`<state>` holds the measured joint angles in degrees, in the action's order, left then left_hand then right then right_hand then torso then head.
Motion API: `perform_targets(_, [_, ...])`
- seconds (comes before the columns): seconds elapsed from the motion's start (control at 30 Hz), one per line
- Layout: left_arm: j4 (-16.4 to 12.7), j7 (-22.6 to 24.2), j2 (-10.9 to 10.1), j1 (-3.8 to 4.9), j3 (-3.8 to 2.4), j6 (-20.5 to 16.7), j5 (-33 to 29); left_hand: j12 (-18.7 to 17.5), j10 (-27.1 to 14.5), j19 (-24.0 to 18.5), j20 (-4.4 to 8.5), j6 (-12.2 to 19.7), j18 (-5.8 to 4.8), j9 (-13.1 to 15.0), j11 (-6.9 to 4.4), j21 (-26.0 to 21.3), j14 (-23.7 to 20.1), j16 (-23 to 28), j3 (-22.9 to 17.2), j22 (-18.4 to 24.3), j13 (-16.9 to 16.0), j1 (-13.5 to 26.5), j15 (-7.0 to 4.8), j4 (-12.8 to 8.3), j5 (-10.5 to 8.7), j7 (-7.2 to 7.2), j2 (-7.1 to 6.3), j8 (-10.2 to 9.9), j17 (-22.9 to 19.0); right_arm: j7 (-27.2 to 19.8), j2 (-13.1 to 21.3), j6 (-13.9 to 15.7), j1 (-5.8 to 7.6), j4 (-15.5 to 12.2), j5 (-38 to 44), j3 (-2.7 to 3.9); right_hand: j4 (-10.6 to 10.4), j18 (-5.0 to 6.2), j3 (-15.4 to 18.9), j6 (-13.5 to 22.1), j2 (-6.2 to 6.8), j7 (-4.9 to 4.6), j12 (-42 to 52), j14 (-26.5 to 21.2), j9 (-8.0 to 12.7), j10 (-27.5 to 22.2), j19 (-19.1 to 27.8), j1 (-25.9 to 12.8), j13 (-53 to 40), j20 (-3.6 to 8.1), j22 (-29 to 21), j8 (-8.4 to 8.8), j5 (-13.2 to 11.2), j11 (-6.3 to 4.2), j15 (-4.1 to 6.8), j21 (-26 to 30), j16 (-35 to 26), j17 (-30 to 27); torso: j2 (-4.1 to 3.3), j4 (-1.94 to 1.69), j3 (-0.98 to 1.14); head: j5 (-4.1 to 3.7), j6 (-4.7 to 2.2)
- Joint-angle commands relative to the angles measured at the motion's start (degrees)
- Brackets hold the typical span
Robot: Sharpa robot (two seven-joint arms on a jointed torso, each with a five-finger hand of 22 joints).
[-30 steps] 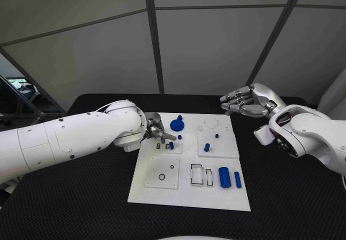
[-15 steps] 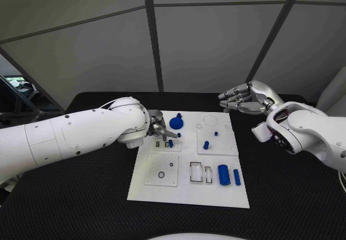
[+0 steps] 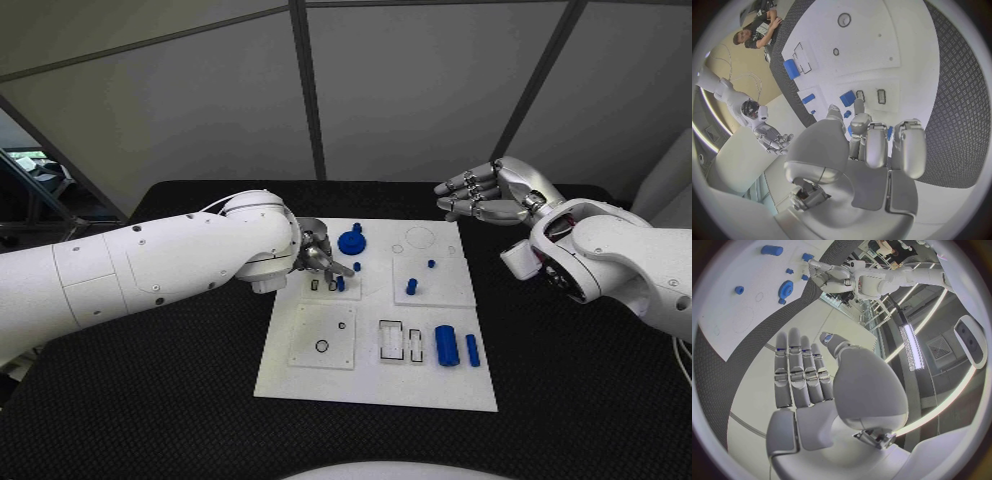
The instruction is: Assemble the parts on the task board
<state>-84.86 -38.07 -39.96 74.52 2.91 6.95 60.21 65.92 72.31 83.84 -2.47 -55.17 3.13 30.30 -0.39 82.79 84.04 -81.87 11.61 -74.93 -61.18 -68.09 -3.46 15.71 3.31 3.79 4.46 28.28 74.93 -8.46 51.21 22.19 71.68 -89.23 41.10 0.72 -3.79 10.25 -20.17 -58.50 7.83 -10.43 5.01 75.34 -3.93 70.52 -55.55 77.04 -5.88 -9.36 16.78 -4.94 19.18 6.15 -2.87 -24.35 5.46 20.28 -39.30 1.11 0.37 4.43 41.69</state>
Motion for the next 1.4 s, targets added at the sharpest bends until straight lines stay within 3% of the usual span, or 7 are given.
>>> perform_targets(0.03, [0.2, -0.6, 0.3, 0.08, 0.02, 2.2, 0.6, 0.3, 0.4, 1.9, 0.27, 0.5, -0.8, 0.1, 0.13, 0.4, 3.3, 0.2, -0.3, -2.9, -0.1, -0.5, -0.41, 0.0, -0.24, 0.04, 0.07, 0.3, 6.2, -0.1, -0.1, -0.2, 0.14, 0.1, 0.1, 0.05, 0.1, 0.15, 0.0, 0.0, -0.06, -0.34, -0.4, 0.0, 0.1, 0.1, 0.1, -0.6, 0.1, -0.43, 0.0, 0.35, 0.3, 0.4, -0.43, 0.2, -0.2, -0.1, 0.03, -0.04, -0.03, 0.03, 0.04])
perform_targets(1.1, [1.7, 0.1, 1.9, 0.09, 0.49, 3.3, -0.8, 0.5, 0.5, 1.9, 0.31, 1.4, -0.83, 1.9, 0.07, 0.5, 3.3, 0.3, -2.6, -3.3, -0.4, -3.1, -0.46, -1.5, -0.24, 0.0, 0.77, 1.3, 6.3, 0.2, -0.7, -0.5, 0.14, 0.2, 0.1, 0.05, 0.0, 0.17, 0.0, 0.0, -0.19, -0.32, -0.5, 0.1, 0.0, 0.2, 0.0, -0.7, 0.2, -0.47, -0.2, 0.36, 0.9, 0.38, -0.44, 0.4, -0.4, -0.2, 0.02, -0.08, -0.04, 0.1, 0.55])
perform_targets(1.4, [1.9, 0.4, 2.0, 0.09, 0.5, 2.8, -0.8, 0.3, 0.3, 1.8, 0.42, 2.2, -0.83, 2.9, -0.11, 0.6, 3.3, 0.3, -6.2, -3.4, -0.3, -5.9, -0.62, -3.3, -0.2, -0.19, 2.67, 1.4, 6.4, 0.2, -0.8, -0.4, 0.14, 0.2, 0.1, 0.05, 0.0, 0.17, 0.0, -0.1, -0.2, -0.31, -0.5, 0.1, 0.0, 0.3, 0.0, -0.7, 0.2, -0.47, -0.2, 0.35, 1.0, 0.37, -0.43, 0.5, -0.4, -0.2, 0.01, -0.02, -0.05, 0.08, 0.61])
